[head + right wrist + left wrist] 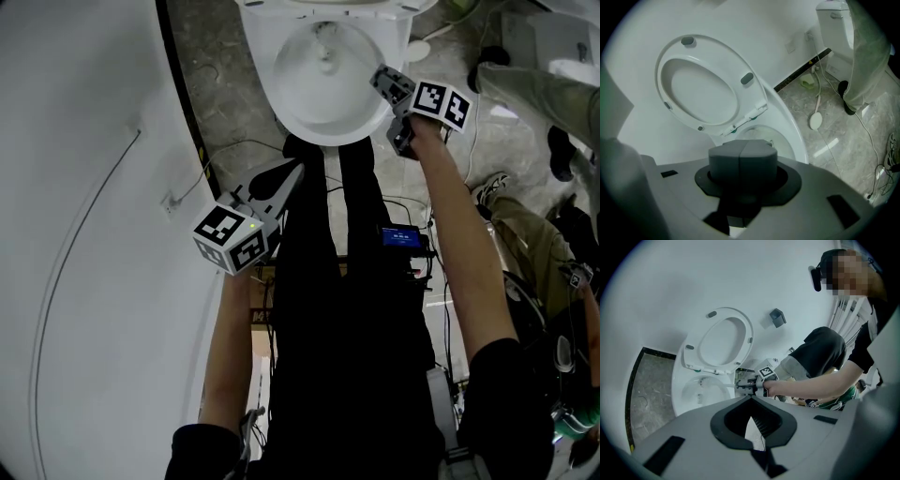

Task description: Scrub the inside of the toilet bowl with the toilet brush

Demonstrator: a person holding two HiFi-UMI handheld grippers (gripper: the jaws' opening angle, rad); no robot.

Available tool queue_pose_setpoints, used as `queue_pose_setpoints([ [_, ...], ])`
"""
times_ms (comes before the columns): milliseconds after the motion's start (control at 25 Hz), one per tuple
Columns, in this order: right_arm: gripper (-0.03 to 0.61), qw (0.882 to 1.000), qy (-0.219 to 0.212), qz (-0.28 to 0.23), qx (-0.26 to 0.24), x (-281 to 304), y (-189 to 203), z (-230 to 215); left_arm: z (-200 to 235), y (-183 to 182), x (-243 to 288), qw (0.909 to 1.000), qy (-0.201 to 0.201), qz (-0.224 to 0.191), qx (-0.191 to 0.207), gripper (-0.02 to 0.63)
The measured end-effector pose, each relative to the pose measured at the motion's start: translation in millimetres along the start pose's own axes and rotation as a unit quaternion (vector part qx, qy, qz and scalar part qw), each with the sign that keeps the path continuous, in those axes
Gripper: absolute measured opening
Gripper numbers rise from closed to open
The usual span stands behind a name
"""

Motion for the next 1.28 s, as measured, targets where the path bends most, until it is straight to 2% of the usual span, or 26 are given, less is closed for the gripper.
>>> queue_pose_setpoints([
  [280,0.16,1.0,-0.01,0.011,-0.015,14.6,3.2,19.6,-0.4,1.6,-5.7,1.0,-0.003,-0.001,-0.002,0.009],
  [720,0.16,0.996,-0.018,0.058,-0.069,37.5,34.8,47.9,3.7,5.3,-12.3,1.0,-0.005,0.004,-0.003,0.009],
  [1040,0.161,0.988,-0.021,0.1,-0.118,39.8,62.0,54.7,1.2,7.6,-5.8,1.0,0.001,0.009,-0.004,0.009],
  [1280,0.16,0.977,-0.013,0.13,-0.171,35.7,82.7,54.6,-1.0,8.7,-1.0,0.9999,0.008,0.013,0.0,0.009],
])
Point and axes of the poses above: the fingertips, and each gripper's own axes: x forward along the fingers, z to its left, y out of its underside, the point moved 5 cm from there along -x, backward along the fingers, and after that the axes turned 1 degree about -x, right-handed, at the moved point
